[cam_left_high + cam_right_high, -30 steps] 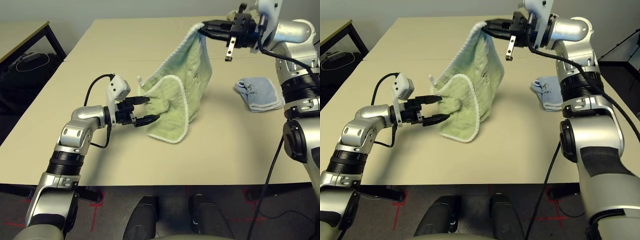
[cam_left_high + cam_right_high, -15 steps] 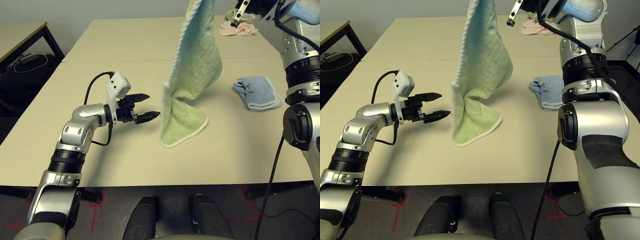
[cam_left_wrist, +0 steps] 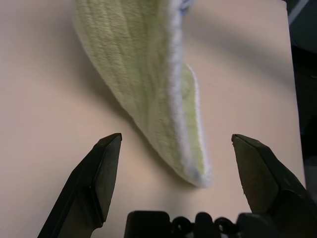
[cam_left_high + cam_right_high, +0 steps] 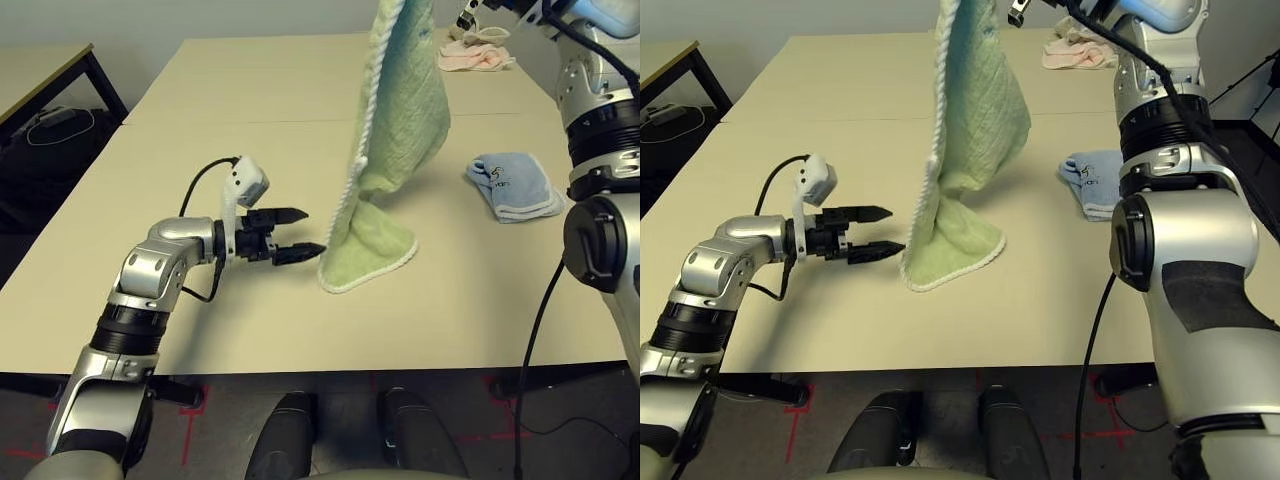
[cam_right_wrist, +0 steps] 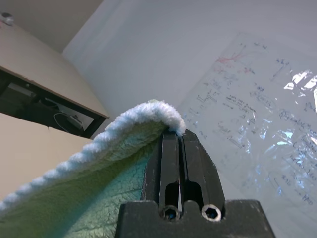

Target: Fold the towel and set it aside.

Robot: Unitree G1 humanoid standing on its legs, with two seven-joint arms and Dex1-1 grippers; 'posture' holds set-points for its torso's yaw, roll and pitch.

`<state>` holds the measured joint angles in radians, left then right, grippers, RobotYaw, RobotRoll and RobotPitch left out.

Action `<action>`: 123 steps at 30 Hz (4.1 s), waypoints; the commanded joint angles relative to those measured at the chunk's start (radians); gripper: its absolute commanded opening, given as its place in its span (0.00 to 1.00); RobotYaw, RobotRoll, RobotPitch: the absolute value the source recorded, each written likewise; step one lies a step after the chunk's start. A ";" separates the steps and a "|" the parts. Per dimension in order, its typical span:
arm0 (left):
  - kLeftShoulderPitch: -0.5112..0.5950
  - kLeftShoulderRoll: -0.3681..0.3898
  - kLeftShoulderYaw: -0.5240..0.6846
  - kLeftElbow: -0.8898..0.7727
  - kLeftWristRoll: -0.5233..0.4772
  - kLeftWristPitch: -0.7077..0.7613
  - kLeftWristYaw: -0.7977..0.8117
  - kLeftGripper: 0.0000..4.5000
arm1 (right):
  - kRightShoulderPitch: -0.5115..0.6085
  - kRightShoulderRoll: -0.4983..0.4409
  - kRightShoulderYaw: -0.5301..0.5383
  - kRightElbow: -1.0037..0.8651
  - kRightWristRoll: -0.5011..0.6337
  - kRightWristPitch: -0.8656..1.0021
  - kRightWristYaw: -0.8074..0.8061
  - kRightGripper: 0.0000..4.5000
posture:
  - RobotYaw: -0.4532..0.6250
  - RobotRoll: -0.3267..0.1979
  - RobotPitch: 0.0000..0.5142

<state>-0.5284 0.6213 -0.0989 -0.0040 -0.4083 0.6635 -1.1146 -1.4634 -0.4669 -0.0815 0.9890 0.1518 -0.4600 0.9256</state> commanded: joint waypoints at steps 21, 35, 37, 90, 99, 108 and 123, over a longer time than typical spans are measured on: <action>0.049 -0.015 -0.100 -0.027 0.049 0.077 0.089 1.00 | -0.058 0.005 0.010 0.043 -0.082 0.003 -0.082 0.00 | 0.53 0.62 0.15; 0.018 -0.102 -0.107 0.093 0.114 -0.008 0.158 1.00 | -0.045 0.001 0.009 0.030 -0.081 0.008 -0.077 0.00 | 0.52 0.62 0.15; 0.022 -0.092 -0.112 0.089 0.118 -0.011 0.149 1.00 | -0.044 0.001 0.009 0.031 -0.082 0.008 -0.077 0.00 | 0.52 0.62 0.15; 0.046 -0.090 -0.063 0.054 0.025 0.255 0.232 0.00 | -0.037 -0.011 0.003 0.024 -0.075 0.011 -0.056 0.00 | 0.51 0.62 0.15; -0.027 0.054 -0.024 0.084 0.060 0.201 0.205 0.00 | 0.028 -0.096 -0.007 0.055 -0.090 0.019 -0.081 0.00 | 0.52 0.62 0.15; -0.153 0.118 0.057 0.114 0.102 0.157 0.274 0.00 | 0.290 -0.213 -0.001 0.012 -0.102 0.039 -0.050 0.00 | 0.51 0.62 0.16; -0.299 0.221 0.053 0.379 0.249 0.013 0.282 0.00 | 0.500 -0.313 -0.001 -0.074 -0.123 0.211 -0.049 0.00 | 0.50 0.62 0.18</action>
<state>-0.8136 0.8111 -0.0407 0.3392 -0.1942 0.6905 -0.8272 -0.9610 -0.7525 -0.0822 0.9080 0.0455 -0.2686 0.9028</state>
